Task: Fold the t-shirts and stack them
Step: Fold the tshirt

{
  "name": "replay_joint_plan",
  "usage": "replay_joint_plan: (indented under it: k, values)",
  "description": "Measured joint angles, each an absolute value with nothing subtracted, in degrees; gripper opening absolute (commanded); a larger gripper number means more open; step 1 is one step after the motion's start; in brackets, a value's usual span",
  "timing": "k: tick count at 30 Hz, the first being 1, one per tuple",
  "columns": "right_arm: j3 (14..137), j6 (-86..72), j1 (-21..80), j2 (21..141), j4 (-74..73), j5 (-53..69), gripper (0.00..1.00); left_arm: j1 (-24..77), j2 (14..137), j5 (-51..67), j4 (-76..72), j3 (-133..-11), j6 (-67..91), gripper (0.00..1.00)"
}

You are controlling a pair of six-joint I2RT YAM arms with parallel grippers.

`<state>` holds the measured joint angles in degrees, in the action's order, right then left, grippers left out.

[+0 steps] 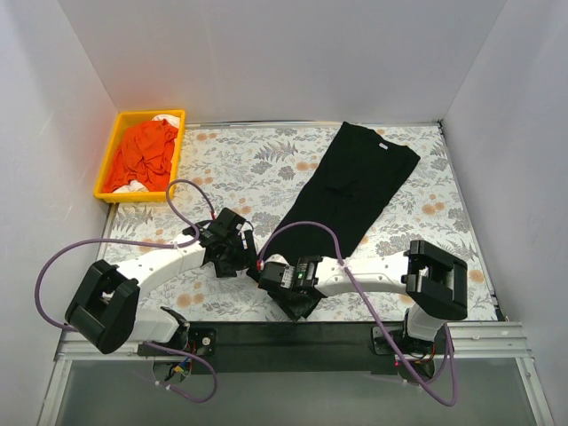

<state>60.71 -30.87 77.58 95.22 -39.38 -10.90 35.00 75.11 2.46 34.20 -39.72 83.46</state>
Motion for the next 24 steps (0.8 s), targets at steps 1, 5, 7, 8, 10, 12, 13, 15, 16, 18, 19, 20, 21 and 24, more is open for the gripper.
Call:
replay_joint_plan:
  k: [1,5,7,8,10,12,13,15,16,18,19,20,21,24]
  values:
    - [60.71,-30.81,78.02,96.16,-39.38,-11.29,0.48,35.00,75.50,2.52,33.87,-39.72,83.31,0.65]
    - [60.84,-30.57,79.18,98.24,-39.57,-12.16,0.46,35.00,77.38,3.05,32.77,-39.72,83.00,0.65]
    - [60.86,-30.61,79.68,98.26,-39.57,-12.73,0.41,35.00,77.80,3.33,32.60,-39.72,82.87,0.65]
    - [60.86,-30.65,79.94,98.28,-39.53,-12.88,0.38,35.00,77.80,3.49,32.47,-39.70,82.85,0.65]
    - [60.86,-30.55,80.40,98.37,-39.51,-13.37,0.33,35.00,77.80,3.66,32.29,-39.70,82.81,0.64]
    - [60.86,-30.63,80.68,98.43,-39.57,-13.82,0.31,35.00,77.80,3.75,32.14,-39.57,82.67,0.64]
    - [60.88,-30.57,80.79,98.48,-39.59,-14.11,0.29,35.00,77.80,3.84,31.97,-39.38,82.61,0.64]
    - [60.99,-30.41,80.93,98.61,-39.81,-14.55,0.26,35.00,77.78,4.08,31.81,-39.22,82.41,0.62]
    - [61.01,-30.33,80.95,98.63,-39.86,-14.68,0.25,35.00,77.78,4.16,31.73,-39.18,82.30,0.61]
    - [61.01,-30.09,81.03,98.65,-40.05,-15.07,0.25,35.00,77.73,4.29,31.59,-39.05,82.24,0.56]
    - [61.04,-30.02,81.03,98.67,-40.07,-15.11,0.24,35.00,77.73,4.27,31.44,-38.89,82.08,0.56]
    - [61.04,-29.93,81.03,98.70,-40.10,-15.18,0.23,35.00,77.73,4.27,31.40,-38.81,82.02,0.55]
    - [61.04,-29.85,81.03,98.72,-40.16,-15.29,0.22,35.00,77.73,4.27,31.38,-38.76,81.91,0.51]
    - [61.04,-29.74,81.03,98.74,-40.29,-15.70,0.18,35.00,77.91,4.27,31.00,-38.50,81.65,0.47]
